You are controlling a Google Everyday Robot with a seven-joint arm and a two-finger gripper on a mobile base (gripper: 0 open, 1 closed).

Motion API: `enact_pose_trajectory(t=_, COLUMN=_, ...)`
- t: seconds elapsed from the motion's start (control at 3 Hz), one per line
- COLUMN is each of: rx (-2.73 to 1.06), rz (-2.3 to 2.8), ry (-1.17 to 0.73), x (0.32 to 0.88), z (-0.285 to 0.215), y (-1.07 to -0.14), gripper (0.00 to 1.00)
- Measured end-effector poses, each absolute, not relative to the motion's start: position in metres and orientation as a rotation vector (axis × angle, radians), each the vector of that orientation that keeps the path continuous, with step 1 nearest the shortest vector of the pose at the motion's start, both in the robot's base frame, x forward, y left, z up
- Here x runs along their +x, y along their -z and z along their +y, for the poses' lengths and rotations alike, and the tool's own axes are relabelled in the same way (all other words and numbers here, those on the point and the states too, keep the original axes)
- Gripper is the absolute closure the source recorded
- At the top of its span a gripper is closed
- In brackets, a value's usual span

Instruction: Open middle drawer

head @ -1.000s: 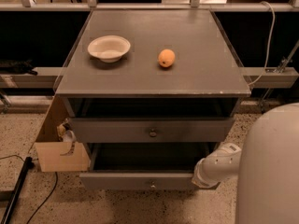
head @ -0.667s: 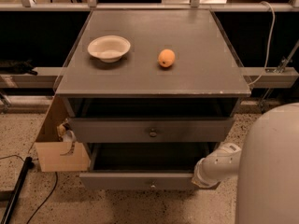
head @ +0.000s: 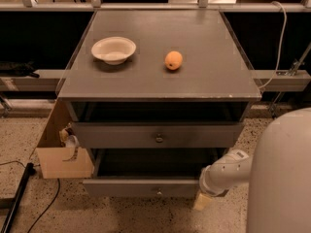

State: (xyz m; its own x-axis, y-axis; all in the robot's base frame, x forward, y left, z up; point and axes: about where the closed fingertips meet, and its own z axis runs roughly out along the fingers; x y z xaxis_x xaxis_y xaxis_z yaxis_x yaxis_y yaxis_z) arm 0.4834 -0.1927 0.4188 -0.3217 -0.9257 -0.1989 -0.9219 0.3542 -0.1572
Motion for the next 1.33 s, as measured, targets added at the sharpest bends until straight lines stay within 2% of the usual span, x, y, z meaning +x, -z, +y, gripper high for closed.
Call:
enact_pose_trajectory(t=0.33, rx=-1.661, rz=2.35, ry=-0.036, x=0.472, z=-0.189, y=-0.41, gripper=0.04)
enact_pose_trajectory(t=0.67, rx=-1.724, rz=2.349, ry=-0.157, x=0.4, z=-0.2, y=-0.386, gripper=0.3)
enact_pose_trajectory(t=1.33, rx=-1.724, rz=2.349, ry=-0.157, x=0.402, z=-0.198, y=-0.396, gripper=0.76)
